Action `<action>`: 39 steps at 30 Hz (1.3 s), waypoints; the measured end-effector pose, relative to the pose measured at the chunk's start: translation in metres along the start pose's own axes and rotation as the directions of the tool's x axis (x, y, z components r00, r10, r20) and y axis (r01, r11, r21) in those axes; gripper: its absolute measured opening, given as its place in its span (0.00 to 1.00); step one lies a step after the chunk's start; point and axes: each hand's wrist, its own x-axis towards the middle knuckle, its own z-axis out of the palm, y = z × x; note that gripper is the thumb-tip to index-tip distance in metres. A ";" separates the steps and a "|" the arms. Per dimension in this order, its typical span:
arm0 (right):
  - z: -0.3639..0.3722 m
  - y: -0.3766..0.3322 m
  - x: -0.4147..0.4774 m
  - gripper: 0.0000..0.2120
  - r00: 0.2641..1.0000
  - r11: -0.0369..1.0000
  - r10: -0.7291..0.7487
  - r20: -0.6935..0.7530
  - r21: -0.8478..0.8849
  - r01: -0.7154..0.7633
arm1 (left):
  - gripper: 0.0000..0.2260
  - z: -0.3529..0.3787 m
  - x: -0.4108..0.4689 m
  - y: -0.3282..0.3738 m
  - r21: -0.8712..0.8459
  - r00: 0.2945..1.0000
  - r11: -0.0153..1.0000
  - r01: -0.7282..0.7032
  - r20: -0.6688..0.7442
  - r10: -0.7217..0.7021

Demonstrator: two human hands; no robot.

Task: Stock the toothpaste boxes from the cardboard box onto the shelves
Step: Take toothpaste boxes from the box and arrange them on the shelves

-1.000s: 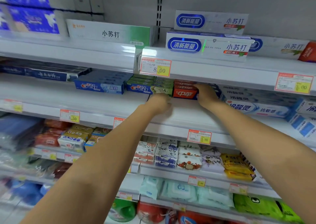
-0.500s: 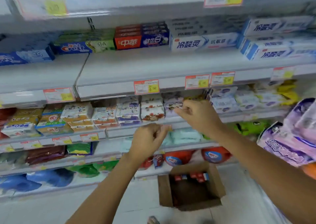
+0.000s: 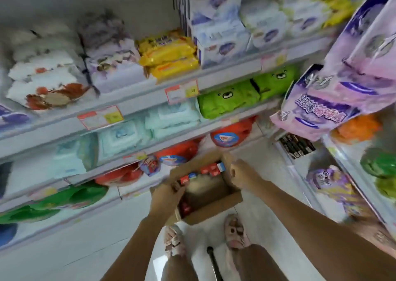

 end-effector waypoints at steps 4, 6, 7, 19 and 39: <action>0.076 0.055 0.059 0.08 0.996 0.995 0.092 -0.006 0.028 -0.092 | 0.04 0.062 0.048 -0.056 0.094 0.997 0.995 0.037 0.071 -0.043; 0.111 0.076 0.088 0.12 0.994 0.995 0.103 -0.026 -0.005 -0.103 | 0.04 0.091 0.072 -0.086 0.123 0.995 0.991 0.045 0.079 -0.055; 0.127 0.085 0.102 0.17 0.994 0.995 0.092 -0.053 -0.030 -0.093 | 0.04 0.106 0.084 -0.101 0.131 0.994 0.990 0.056 0.081 -0.067; 0.231 0.131 0.229 0.34 0.982 0.956 -0.173 -0.070 -0.253 0.150 | 0.19 0.201 0.152 -0.220 0.298 0.995 0.952 0.064 -0.089 -0.038; 0.243 0.133 0.221 0.34 0.952 0.806 -0.303 0.040 -0.523 0.278 | 0.25 0.199 0.135 -0.199 0.072 0.980 0.978 0.197 -0.022 -0.196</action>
